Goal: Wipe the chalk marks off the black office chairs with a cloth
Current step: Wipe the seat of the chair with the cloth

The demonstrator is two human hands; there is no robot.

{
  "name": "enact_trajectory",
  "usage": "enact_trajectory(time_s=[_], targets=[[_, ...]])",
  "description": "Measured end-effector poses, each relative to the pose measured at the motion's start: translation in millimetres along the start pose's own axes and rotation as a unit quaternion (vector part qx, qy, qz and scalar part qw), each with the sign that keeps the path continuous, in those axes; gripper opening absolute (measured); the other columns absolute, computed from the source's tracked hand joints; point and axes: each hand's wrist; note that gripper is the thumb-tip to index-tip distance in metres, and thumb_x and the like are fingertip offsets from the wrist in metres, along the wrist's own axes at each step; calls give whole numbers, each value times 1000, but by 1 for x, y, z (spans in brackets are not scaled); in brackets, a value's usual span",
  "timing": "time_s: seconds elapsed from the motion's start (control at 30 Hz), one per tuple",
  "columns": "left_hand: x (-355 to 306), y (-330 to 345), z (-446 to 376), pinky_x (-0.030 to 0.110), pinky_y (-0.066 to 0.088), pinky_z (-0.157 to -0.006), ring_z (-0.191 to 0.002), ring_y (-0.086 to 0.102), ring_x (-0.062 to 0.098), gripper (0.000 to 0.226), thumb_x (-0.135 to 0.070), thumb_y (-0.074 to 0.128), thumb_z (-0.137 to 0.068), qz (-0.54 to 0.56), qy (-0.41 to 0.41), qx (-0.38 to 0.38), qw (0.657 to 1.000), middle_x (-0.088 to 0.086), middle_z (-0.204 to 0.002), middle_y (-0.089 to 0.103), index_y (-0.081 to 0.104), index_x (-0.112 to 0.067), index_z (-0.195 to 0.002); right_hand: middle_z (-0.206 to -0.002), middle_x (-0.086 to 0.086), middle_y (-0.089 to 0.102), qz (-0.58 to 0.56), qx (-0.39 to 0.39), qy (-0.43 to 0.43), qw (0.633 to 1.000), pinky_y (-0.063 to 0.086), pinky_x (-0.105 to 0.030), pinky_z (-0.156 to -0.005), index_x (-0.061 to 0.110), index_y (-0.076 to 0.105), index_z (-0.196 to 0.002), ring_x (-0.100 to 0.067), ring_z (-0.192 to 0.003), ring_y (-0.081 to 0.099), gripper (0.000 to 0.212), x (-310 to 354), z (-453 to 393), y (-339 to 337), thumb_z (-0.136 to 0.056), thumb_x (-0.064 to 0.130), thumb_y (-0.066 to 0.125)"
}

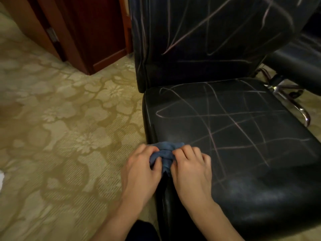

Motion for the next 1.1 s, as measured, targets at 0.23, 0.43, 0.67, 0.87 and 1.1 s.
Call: enact_trajectory(time_s=[0.23, 0.43, 0.67, 0.87, 1.1], targets=[[-28, -13, 12, 33, 49, -81, -104, 62, 20, 19, -30, 61, -91, -70, -82, 52, 993, -6, -111, 66, 69, -29, -108, -78, -1, 60, 0, 45, -19, 999, 43, -38, -66, 19, 63, -73, -26, -76, 59, 17, -4, 4, -17, -69, 15, 79], [-41, -22, 3, 33, 50, -83, -106, 63, 22, 15, -31, 59, -91, -85, -125, 81, 985, -5, -110, 67, 67, -34, -105, -76, -2, 58, -14, 26, -78, 997, 45, -38, -61, 18, 64, -74, -26, -73, 58, 18, -17, -3, -26, -66, 12, 80], [-23, -9, -11, 34, 49, -90, -106, 60, 19, 21, -25, 61, -94, -16, -148, 10, 989, -5, -116, 65, 67, -26, -113, -78, 0, 58, -44, 15, -104, 993, 45, -37, -62, 18, 65, -75, -23, -75, 57, 15, -11, -33, -7, -69, 14, 79], [-4, -5, -54, 33, 51, -82, -99, 64, 18, 23, -24, 63, -91, -18, -138, -39, 990, -7, -110, 68, 71, -29, -112, -82, -2, 57, -41, 11, -104, 994, 44, -39, -65, 16, 65, -80, -25, -79, 56, 13, -2, -75, 19, -72, 18, 75], [7, 2, -118, 33, 52, -88, -107, 64, 22, 24, -31, 66, -91, -25, -168, -46, 984, -6, -114, 71, 73, -32, -114, -81, -4, 58, -2, 18, -86, 996, 41, -40, -66, 14, 67, -80, -27, -79, 57, 13, 7, -128, 44, -71, 17, 76]])
Point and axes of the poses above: each hand's wrist, its own z-axis away from the middle knuckle, its own y-axis out of the palm, x = y × z
